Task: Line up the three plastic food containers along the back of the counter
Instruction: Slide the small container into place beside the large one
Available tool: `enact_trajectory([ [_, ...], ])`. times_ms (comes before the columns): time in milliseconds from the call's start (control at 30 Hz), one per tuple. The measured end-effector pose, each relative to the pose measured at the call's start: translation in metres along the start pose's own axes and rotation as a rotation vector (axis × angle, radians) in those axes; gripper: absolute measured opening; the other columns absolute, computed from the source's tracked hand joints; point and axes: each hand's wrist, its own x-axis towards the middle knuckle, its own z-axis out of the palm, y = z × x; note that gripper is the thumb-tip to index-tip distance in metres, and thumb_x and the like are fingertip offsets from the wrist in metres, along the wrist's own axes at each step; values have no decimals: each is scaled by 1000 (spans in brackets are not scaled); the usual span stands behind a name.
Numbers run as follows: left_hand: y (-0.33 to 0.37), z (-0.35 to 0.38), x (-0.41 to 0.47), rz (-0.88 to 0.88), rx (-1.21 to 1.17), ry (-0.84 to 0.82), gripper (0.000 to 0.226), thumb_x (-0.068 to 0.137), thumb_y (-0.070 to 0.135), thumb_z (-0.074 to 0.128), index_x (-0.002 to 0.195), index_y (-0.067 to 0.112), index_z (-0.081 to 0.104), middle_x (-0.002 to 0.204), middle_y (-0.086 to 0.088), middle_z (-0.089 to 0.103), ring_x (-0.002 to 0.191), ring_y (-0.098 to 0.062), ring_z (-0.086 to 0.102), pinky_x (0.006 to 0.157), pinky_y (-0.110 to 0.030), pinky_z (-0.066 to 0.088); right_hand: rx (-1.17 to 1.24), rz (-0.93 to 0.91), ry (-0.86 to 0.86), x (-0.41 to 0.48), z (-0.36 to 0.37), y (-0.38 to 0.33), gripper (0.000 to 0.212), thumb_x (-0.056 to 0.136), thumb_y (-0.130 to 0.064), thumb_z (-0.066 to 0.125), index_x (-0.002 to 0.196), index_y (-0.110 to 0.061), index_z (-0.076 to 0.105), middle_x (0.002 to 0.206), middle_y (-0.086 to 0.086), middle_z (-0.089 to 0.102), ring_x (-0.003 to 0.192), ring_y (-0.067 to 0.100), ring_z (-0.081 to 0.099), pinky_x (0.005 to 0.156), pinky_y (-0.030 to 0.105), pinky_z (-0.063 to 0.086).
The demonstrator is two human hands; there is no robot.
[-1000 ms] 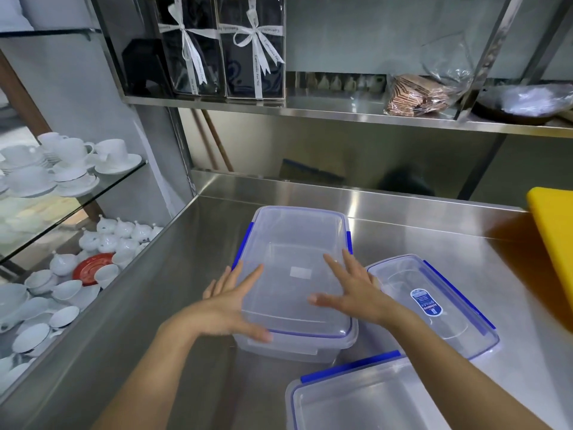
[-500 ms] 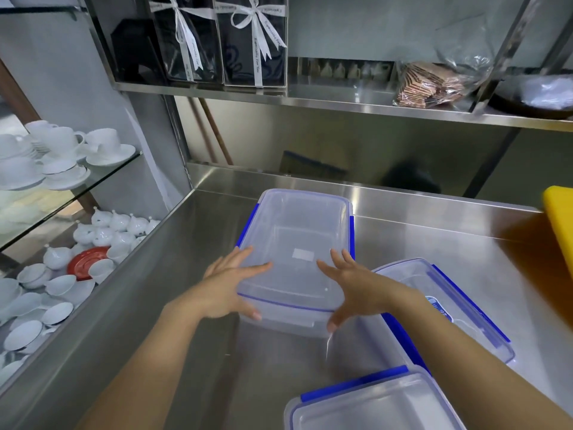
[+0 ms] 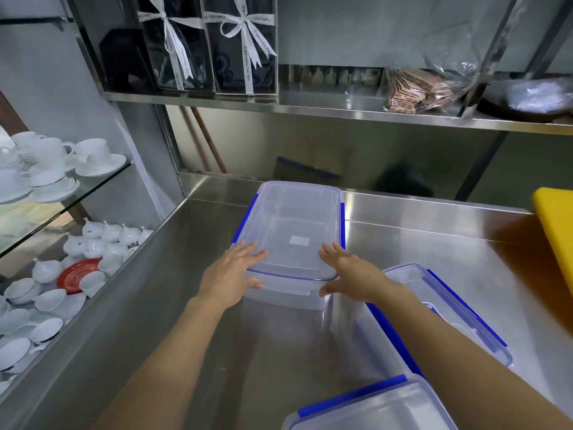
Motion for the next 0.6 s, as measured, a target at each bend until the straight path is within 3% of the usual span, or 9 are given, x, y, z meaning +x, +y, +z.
enact_trajectory([
  [167,17,-3,-5,-31,168,-128,73,88,36,59,147,25,18,159,-4,14,146,-21,10,118,-36,17,-20,29,56,-14,2,7,79,85,-46,57,148,-25,14,160,-5,10,145,19,16,114,39,26],
  [233,37,-10,-8,-15,160,-122,66,87,38,57,144,21,28,152,-8,31,140,-25,26,113,-36,24,8,55,88,-25,-2,14,72,86,-47,56,146,-26,22,157,-1,21,141,23,28,112,41,30],
  [333,82,-11,-18,83,12,22,51,90,37,53,137,20,41,139,-3,49,125,-26,46,102,-36,37,91,155,186,-46,-8,35,60,87,-42,57,140,-24,35,146,2,43,126,25,49,101,39,44],
  [467,145,13,-30,205,-114,-92,38,89,40,54,122,23,53,119,0,62,106,-22,59,89,-35,49,57,289,263,-74,-4,75,57,88,-45,53,138,-23,38,146,2,44,127,26,47,106,41,38],
  [600,179,62,-29,142,-77,-349,39,86,48,52,113,20,55,116,-2,63,102,-23,60,90,-40,50,61,459,221,-100,11,105,63,85,-54,52,140,-27,35,147,4,39,130,27,40,106,47,34],
])
